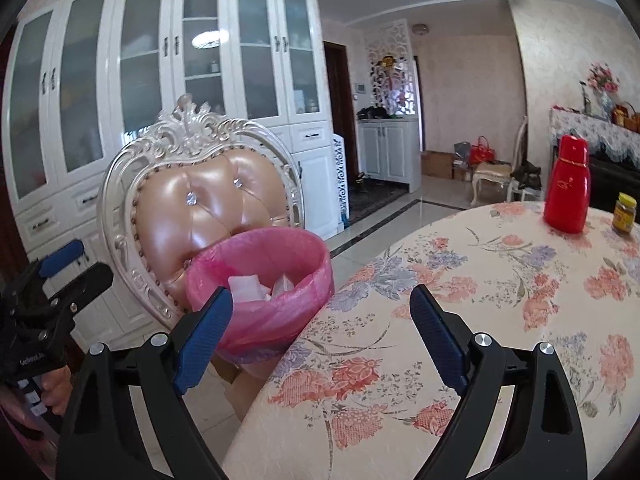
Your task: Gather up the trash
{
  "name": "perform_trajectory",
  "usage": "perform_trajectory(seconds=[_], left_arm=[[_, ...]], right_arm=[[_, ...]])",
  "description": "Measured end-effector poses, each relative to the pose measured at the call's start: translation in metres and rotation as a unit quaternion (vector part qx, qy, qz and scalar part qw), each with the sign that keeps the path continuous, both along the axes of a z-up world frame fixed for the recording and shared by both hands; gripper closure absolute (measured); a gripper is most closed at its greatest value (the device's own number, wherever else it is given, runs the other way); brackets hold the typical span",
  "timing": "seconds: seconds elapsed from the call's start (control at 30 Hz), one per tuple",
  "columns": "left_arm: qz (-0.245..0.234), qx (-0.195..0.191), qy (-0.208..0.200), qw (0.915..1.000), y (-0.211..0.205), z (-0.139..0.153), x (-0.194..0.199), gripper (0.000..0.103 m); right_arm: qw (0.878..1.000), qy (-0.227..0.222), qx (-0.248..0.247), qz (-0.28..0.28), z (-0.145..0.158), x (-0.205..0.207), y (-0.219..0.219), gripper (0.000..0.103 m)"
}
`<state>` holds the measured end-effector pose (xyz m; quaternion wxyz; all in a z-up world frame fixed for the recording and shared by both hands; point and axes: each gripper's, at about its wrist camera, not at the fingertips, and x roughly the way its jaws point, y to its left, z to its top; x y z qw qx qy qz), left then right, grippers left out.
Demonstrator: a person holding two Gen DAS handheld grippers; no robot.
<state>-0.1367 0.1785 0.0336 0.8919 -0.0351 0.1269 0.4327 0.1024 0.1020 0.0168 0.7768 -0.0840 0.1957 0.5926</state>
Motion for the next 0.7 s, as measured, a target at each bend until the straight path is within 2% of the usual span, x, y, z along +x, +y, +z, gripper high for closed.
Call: perform_trajectory(seconds=[0.7], left_arm=[[0.027, -0.018, 0.014, 0.9994, -0.006, -0.007, -0.002, 0.004]], right_arm=[[0.998, -0.043, 0.034, 0.028, 0.017, -0.011, -0.019, 0.018]])
